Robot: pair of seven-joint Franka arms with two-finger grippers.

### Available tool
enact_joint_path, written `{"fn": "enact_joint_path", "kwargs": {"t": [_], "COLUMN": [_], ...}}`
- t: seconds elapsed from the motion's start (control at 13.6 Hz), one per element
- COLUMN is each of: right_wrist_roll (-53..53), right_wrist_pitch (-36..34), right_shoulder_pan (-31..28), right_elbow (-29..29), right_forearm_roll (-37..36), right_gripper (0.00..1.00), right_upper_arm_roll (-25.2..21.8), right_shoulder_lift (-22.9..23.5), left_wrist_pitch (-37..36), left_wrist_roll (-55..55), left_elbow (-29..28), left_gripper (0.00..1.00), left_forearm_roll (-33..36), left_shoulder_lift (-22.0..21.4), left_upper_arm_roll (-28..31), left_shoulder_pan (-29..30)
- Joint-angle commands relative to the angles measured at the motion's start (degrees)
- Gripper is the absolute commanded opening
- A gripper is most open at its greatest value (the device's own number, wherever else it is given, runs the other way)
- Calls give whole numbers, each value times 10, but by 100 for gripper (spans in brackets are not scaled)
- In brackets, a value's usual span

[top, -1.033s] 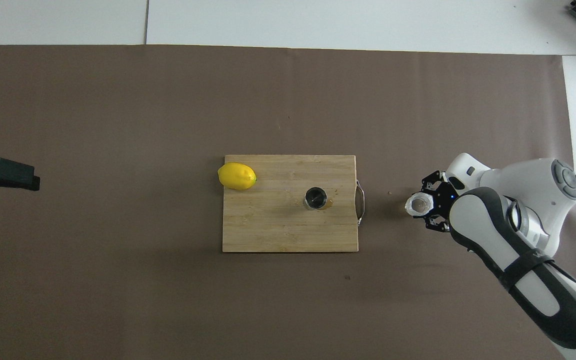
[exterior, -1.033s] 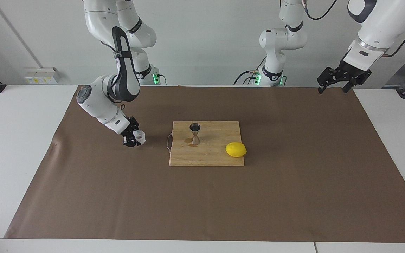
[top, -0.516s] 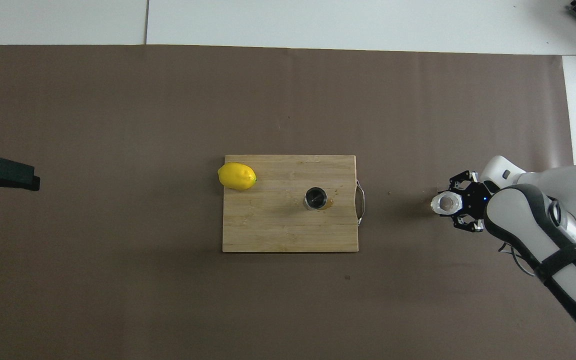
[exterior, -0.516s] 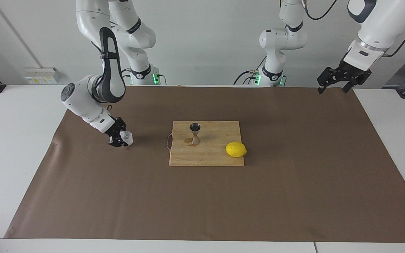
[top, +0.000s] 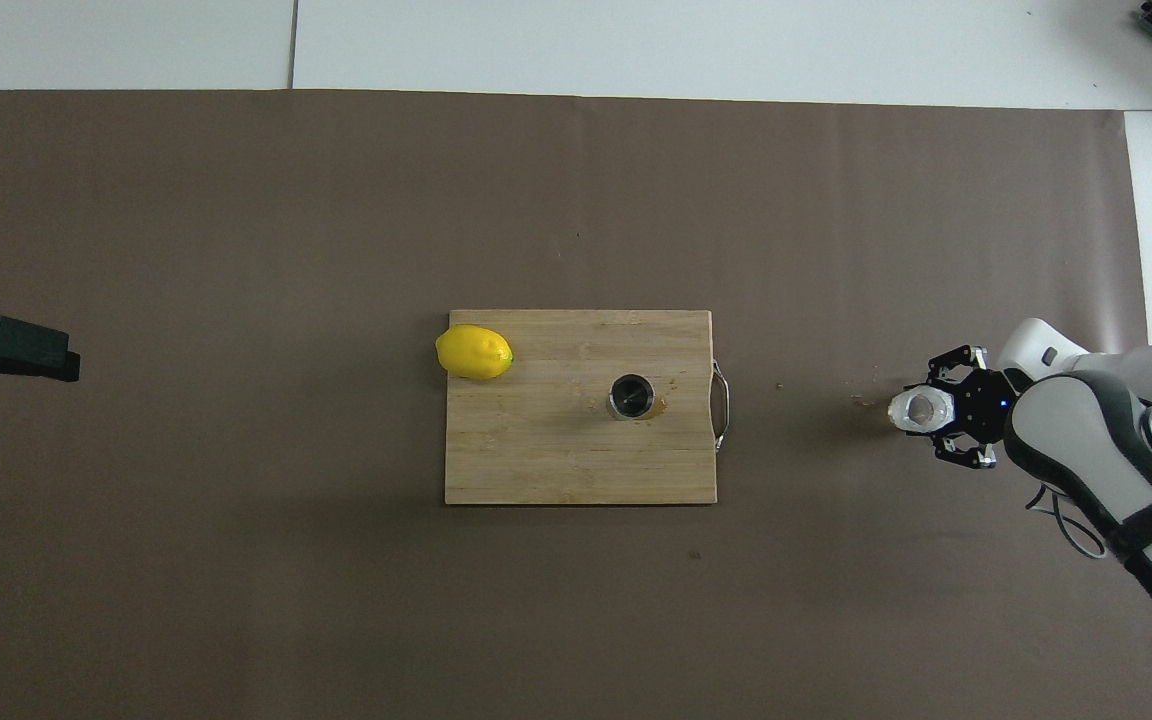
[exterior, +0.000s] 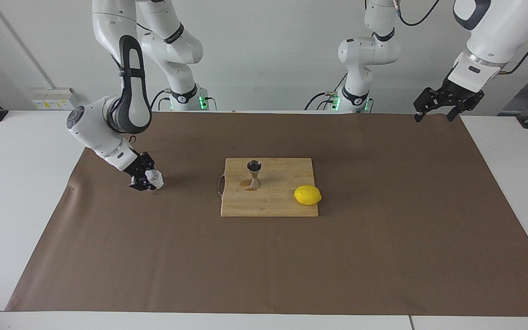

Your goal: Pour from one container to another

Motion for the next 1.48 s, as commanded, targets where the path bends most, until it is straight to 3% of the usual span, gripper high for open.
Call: {"fn": "enact_joint_path", "kwargs": {"t": [0.0,0.15,0.22,0.3,0.44,0.52,0.89,1.18,1.4], "right_wrist_roll": [-20,-16,-17,-17,-16,-16,49,230,428], "right_wrist_pitch": [12,13,12,10,7,4,-36,-77,-132], "right_shoulder_pan": [-15,-12,-12,-12,-11,-10,-6,1,34], "right_elbow": [-14,-12,-11,-11,-9,-6,21,48,116], "right_forearm_roll": [7,7,7,8,8,10,28,8,-99], "right_gripper": [0,6,34,75,85,100,100,100,100], "right_upper_arm_roll": [6,6,7,7,7,7,7,10,11], "right_shoulder_lift": [0,0,0,-1,-1,-3,-61,-124,-134], "left_wrist_pitch": [-7,-7,-7,-7,-7,-7,-7,-6,-6], "left_wrist_roll": [1,1,1,1,1,1,1,1,1], "left_elbow": [-4,-4,-4,-4,-4,-4,-4,-4,-4], "left_gripper": [100,100,100,100,100,100,100,100,100], "left_forearm_roll": [9,9,9,9,9,9,9,9,9], "left_shoulder_lift": [-9,-9,-9,-9,-9,-9,-9,-9,-9], "left_upper_arm_roll": [-4,-4,-4,-4,-4,-4,-4,-4,-4], "left_shoulder_pan": [4,4,4,4,4,4,4,4,4]}}
